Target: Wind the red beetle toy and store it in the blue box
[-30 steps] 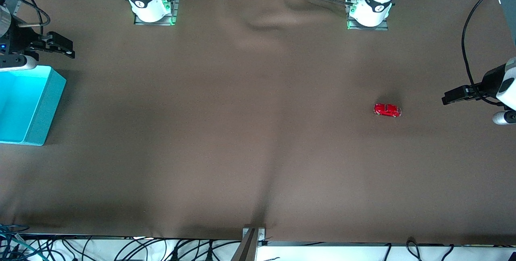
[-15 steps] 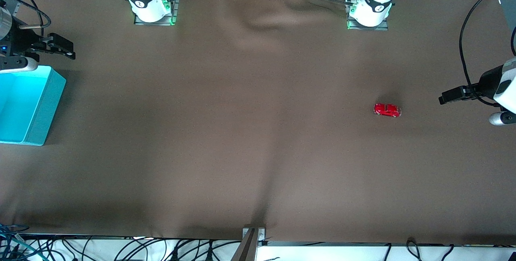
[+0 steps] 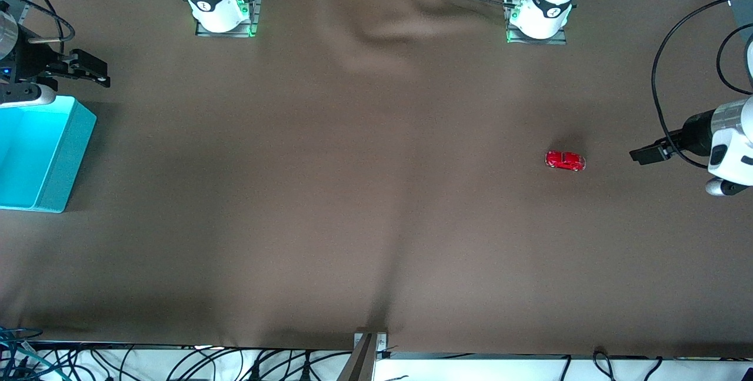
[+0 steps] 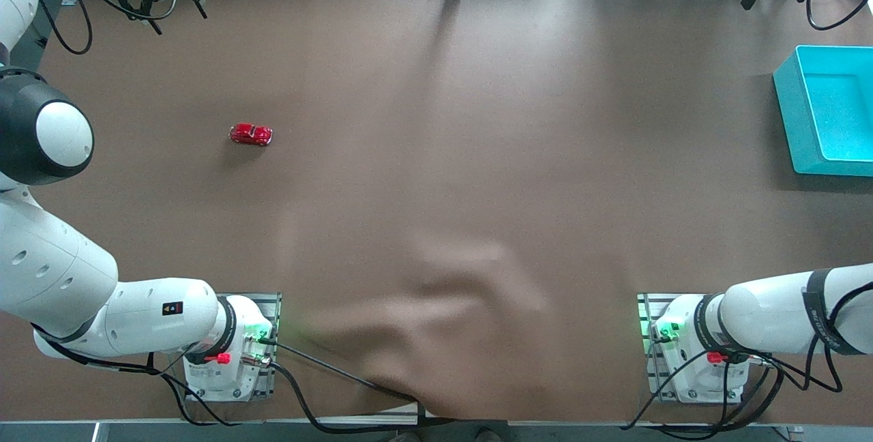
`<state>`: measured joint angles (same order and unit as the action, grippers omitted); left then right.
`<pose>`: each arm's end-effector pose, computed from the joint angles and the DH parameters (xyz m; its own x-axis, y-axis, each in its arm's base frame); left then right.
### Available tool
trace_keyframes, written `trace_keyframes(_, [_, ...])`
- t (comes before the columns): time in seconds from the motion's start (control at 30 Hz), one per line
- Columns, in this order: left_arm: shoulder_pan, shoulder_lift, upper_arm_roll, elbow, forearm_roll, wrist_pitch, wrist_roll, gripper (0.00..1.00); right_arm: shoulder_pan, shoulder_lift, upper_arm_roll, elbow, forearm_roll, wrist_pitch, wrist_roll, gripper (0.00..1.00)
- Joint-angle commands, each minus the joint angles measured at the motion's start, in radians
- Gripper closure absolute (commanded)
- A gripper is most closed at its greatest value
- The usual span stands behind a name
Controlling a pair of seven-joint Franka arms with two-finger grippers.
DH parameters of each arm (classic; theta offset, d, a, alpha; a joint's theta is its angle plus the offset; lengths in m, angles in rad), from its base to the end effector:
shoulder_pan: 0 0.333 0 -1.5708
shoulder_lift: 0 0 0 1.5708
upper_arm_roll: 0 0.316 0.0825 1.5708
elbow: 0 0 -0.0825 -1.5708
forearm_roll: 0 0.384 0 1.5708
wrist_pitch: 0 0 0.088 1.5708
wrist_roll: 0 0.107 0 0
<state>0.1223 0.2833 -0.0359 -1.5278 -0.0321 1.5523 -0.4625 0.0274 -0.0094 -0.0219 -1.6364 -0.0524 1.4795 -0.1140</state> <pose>0.6156 0.0522 0.4763 0.8196 0.5169 -0.2472 0.5150 -0.8537 -0.0772 0.5389 -0.0031 0.5919 0.9818 0.1143 -0.1518 0.1209 -0.9920 0.0350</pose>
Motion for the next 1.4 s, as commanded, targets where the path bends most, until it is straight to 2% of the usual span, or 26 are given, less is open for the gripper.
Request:
trace_keyframes(0.0, [0.002,0.013,0.002,-0.058,-0.025,0.026,-0.169,0.00,-0.001,0.009,0.000,0.024,-0.012,-0.008,0.002,0.00])
trace_keyframes(0.23, [0.007,0.007,0.002,-0.182,-0.026,0.156,-0.382,0.00,0.000,0.009,0.002,0.024,-0.012,-0.011,0.004,0.00])
trace_keyframes(0.47, [0.054,0.008,0.002,-0.262,-0.077,0.242,-0.534,0.00,0.000,0.009,0.000,0.024,-0.012,-0.007,0.002,0.00])
trace_keyframes(0.7, [0.057,0.007,-0.004,-0.350,-0.086,0.348,-0.668,0.00,-0.003,0.019,-0.001,0.024,-0.014,0.002,0.002,0.00])
trace_keyframes(0.87, [0.050,0.007,-0.006,-0.431,-0.084,0.442,-0.717,0.00,-0.003,0.031,-0.001,0.023,-0.037,0.005,0.004,0.00])
trace_keyframes(1.23, [0.048,0.001,-0.006,-0.592,-0.080,0.623,-0.734,0.03,0.000,0.034,0.000,0.024,-0.023,0.005,0.014,0.00])
trace_keyframes(1.37, [0.046,0.001,-0.007,-0.649,-0.078,0.727,-0.780,0.03,-0.001,0.031,-0.001,0.026,-0.021,0.004,0.014,0.00])
